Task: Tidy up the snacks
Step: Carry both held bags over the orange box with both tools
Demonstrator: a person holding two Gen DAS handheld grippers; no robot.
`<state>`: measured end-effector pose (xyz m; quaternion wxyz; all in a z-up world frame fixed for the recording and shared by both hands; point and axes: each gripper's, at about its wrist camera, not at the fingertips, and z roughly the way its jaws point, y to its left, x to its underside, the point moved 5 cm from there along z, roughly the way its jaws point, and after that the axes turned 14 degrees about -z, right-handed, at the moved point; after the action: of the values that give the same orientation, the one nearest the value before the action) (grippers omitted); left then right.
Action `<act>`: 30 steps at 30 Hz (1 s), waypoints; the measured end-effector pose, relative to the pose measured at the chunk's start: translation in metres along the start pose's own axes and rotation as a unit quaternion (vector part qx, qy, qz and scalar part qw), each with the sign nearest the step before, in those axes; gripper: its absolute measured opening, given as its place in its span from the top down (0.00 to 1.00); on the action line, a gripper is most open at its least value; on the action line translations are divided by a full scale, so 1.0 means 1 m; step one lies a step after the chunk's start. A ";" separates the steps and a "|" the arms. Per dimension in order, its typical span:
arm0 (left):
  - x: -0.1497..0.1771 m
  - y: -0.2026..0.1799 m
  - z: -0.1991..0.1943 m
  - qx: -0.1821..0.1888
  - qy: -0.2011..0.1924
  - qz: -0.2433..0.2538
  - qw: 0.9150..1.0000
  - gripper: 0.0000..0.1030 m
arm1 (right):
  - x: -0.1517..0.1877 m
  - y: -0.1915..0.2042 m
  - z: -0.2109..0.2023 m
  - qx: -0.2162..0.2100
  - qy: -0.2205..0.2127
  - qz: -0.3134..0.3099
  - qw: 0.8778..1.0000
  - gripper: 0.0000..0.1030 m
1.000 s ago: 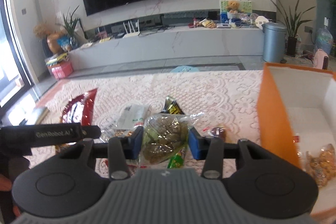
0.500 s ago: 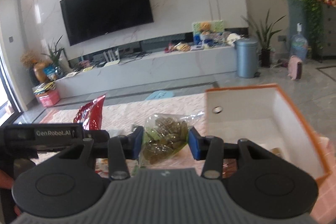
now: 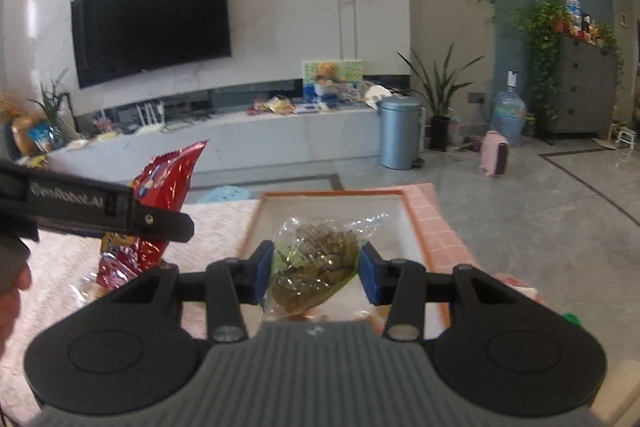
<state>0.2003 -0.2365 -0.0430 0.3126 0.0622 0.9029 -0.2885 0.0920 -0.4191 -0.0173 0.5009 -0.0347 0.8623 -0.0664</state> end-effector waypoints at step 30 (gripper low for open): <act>0.037 -0.046 0.155 -0.080 0.224 0.194 0.952 0.16 | 0.056 -0.043 0.140 -0.090 0.217 -0.111 0.966 0.57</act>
<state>0.2390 -0.3641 -0.1422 0.1559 0.2738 0.9405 -0.1276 0.1854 -0.4794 -0.1272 0.2858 -0.1596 0.9436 -0.0497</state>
